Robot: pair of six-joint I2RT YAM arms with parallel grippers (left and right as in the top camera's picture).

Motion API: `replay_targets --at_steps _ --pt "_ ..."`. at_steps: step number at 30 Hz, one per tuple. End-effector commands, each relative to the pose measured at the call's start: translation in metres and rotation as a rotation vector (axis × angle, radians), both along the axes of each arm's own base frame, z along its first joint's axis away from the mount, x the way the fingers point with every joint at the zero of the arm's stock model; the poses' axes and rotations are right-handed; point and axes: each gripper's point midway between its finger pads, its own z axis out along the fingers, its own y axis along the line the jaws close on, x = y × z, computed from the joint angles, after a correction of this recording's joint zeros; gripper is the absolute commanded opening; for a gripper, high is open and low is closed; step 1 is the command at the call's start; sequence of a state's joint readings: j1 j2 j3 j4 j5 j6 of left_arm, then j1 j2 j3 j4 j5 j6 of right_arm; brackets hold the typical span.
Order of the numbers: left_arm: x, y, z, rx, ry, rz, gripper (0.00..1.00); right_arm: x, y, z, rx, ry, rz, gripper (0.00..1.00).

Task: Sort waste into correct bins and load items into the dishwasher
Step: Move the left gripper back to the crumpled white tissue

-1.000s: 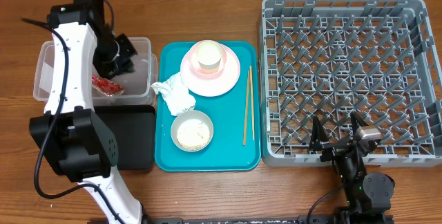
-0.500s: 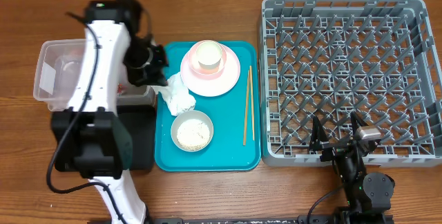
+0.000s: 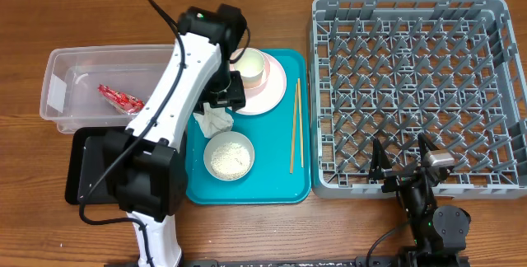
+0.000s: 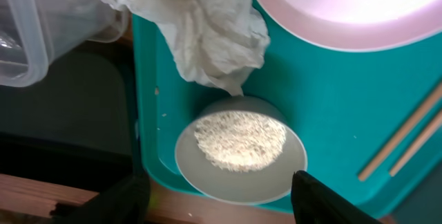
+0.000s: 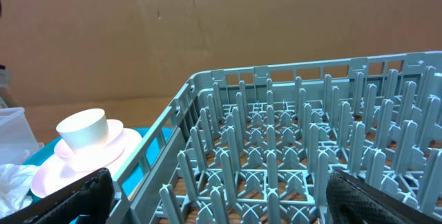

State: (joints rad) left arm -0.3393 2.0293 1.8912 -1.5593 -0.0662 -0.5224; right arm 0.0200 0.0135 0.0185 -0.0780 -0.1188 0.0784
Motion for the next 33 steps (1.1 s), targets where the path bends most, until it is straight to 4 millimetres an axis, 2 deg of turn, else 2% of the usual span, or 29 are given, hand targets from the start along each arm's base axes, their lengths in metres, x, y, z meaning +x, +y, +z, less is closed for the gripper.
replay_targets --at_steps 1,2,4,6,12,13,15,16,20,27,30,33 --pt "0.002 0.016 0.001 0.098 -0.046 0.037 0.59 0.0 -0.001 -0.002 0.003 -0.005 -0.008 1.0" --pt "0.001 0.017 -0.001 0.098 -0.04 0.022 0.48 0.0 -0.001 -0.002 0.003 -0.005 -0.008 1.0" --pt "0.001 0.018 -0.006 0.098 -0.029 -0.001 0.36 0.0 -0.001 -0.002 0.003 -0.005 -0.008 1.0" --pt "0.001 0.02 -0.012 0.095 -0.021 -0.035 0.35 0.0 -0.001 -0.002 0.003 -0.005 -0.008 1.0" --pt "0.008 0.015 -0.028 0.069 -0.039 -0.109 0.43 0.0 -0.001 -0.002 0.003 -0.005 -0.008 1.0" --pt "0.008 0.015 -0.03 0.07 -0.042 -0.109 0.47 0.0 -0.001 -0.002 0.003 -0.005 -0.008 1.0" --pt "0.009 0.016 -0.034 0.071 -0.047 -0.109 0.68 0.0 -0.001 -0.002 0.003 -0.005 -0.008 1.0" --pt "0.01 0.017 -0.035 0.076 -0.049 -0.108 0.72 0.0 -0.001 -0.002 0.003 -0.005 -0.008 1.0" --pt "0.012 0.016 -0.044 0.075 -0.062 -0.108 0.72 0.0 -0.001 -0.002 0.003 -0.005 -0.008 1.0" --pt "0.01 0.018 -0.072 0.076 -0.059 -0.167 0.69 0.0 -0.001 -0.002 0.003 -0.005 -0.008 1.0" --pt "0.015 0.026 -0.078 0.125 -0.087 -0.171 0.71 0.0 -0.001 -0.002 0.003 -0.005 -0.008 1.0" --pt "0.023 0.036 -0.077 0.188 -0.124 -0.175 0.73 0.0 -0.001 -0.002 0.003 -0.005 -0.008 1.0"
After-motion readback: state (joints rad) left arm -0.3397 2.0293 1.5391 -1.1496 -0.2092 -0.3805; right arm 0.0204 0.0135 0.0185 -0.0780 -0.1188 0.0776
